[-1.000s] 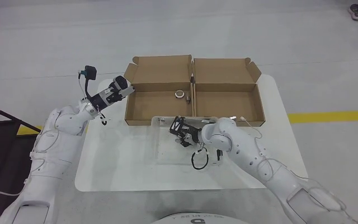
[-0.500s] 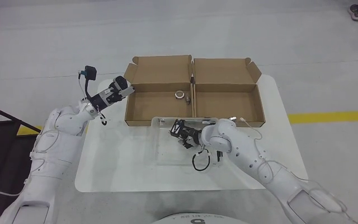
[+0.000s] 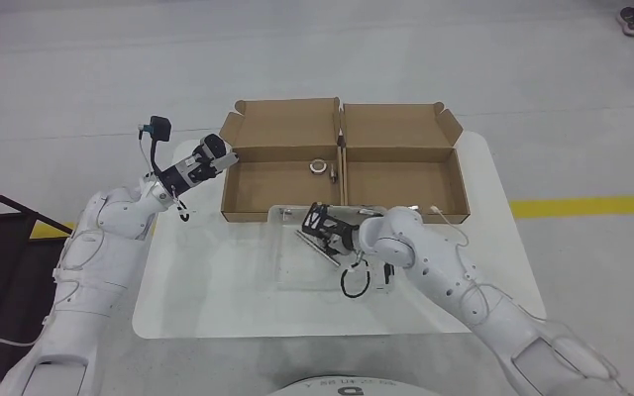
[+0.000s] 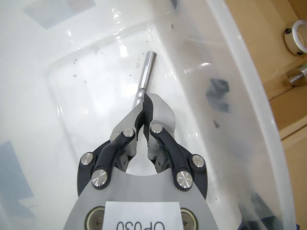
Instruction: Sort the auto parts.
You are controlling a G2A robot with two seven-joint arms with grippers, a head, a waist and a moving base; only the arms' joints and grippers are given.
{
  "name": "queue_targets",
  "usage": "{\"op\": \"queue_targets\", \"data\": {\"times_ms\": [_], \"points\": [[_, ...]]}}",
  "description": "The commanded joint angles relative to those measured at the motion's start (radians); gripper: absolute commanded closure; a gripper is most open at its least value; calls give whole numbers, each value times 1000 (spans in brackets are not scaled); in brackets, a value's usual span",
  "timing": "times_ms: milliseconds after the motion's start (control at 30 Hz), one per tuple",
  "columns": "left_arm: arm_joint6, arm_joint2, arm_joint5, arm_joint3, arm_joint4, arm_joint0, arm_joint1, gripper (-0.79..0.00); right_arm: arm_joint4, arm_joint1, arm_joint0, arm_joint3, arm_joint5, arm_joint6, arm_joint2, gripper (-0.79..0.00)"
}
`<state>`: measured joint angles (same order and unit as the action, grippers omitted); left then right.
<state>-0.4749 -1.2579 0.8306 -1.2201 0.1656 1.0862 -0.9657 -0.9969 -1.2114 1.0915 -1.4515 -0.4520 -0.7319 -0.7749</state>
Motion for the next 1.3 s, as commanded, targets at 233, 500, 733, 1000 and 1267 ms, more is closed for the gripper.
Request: {"op": "queue_targets", "data": {"times_ms": [233, 500, 733, 1000, 1267], "points": [[0, 0, 0, 0, 0, 0, 0, -785, 76, 19, 39, -21, -36, 66, -79, 0], [0, 0, 0, 0, 0, 0, 0, -785, 84, 17, 43, -23, -61, 38, -56, -256], [0, 0, 0, 0, 0, 0, 0, -785, 72, 13, 35, -6, -54, 18, -34, -292], [0, 0, 0, 0, 0, 0, 0, -785, 72, 8, 31, 10, -53, -4, -9, -286], [0, 0, 0, 0, 0, 0, 0, -785, 67, 2, 18, 31, -34, -10, 3, -268]]}}
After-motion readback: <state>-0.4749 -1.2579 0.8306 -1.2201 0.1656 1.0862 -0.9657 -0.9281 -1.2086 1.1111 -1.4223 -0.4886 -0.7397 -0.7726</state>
